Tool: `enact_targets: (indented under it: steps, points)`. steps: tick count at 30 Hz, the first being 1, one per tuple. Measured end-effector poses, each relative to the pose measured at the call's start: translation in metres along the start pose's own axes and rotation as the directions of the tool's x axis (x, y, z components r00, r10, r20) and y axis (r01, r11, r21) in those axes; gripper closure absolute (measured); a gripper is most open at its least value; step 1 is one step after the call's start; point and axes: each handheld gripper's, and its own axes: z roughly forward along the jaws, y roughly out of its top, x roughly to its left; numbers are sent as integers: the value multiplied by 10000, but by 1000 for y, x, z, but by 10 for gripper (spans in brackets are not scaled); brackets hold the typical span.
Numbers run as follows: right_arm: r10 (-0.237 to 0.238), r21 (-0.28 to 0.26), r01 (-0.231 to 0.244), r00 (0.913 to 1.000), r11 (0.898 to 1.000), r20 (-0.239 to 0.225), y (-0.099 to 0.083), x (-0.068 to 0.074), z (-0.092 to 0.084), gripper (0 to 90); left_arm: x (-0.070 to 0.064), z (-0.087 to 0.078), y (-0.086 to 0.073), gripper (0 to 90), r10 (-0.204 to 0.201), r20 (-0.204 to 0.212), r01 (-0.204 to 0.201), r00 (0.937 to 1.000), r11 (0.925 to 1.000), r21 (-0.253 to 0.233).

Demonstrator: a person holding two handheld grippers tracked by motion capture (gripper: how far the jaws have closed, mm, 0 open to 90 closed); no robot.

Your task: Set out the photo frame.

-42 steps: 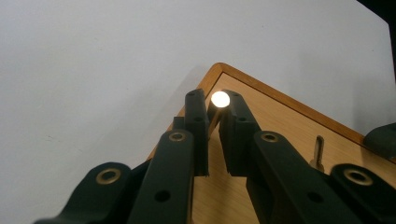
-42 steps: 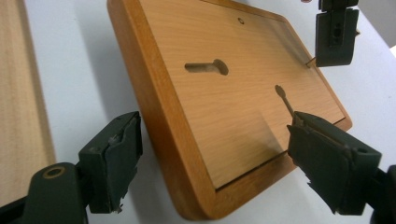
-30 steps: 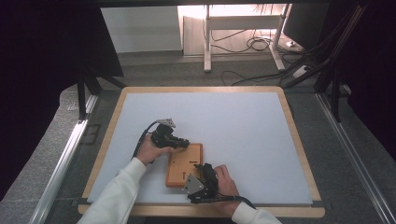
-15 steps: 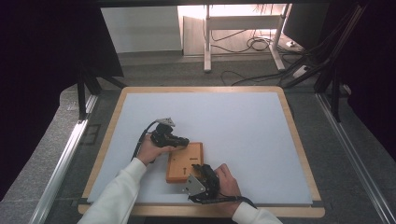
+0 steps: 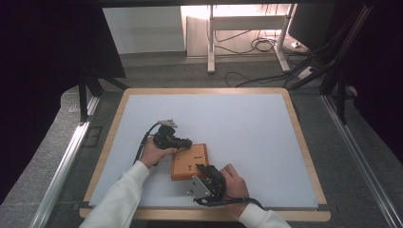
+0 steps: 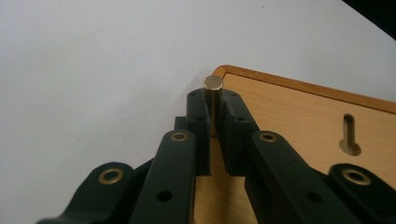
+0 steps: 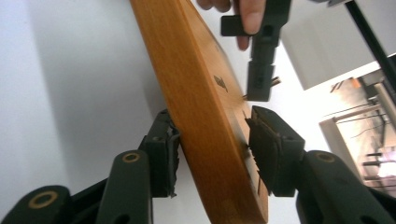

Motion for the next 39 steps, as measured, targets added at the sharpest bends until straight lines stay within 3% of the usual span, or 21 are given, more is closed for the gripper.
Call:
enact_targets:
  steps: [15, 20, 26, 33, 39]
  points:
    - [-908, 148, 905, 9957, 9958, 181, 11, -12, -1, 627, 7, -4, -2, 816, -313, 117, 315, 9994, 9992, -228]
    - [-1135, 214, 1132, 9934, 9933, 146, 14, -15, 0, 643, 11, -9, -4, 779, -544, 84, 548, 9985, 9972, -514]
    - [-1204, 225, 1203, 9927, 9925, 60, 16, -20, 0, 655, 14, -27, -5, 717, -751, -297, 709, 9967, 9898, -1232]
    - [-1189, 272, 1188, 9929, 9925, 28, 18, -28, 0, 674, 11, -55, -11, 652, -711, -842, 553, 9939, 9826, -1774]
    - [-1048, 240, 1048, 9945, 9942, 20, 17, -34, 0, 685, 5, -67, -21, 520, -767, -1552, 454, 9849, 9795, -1964]
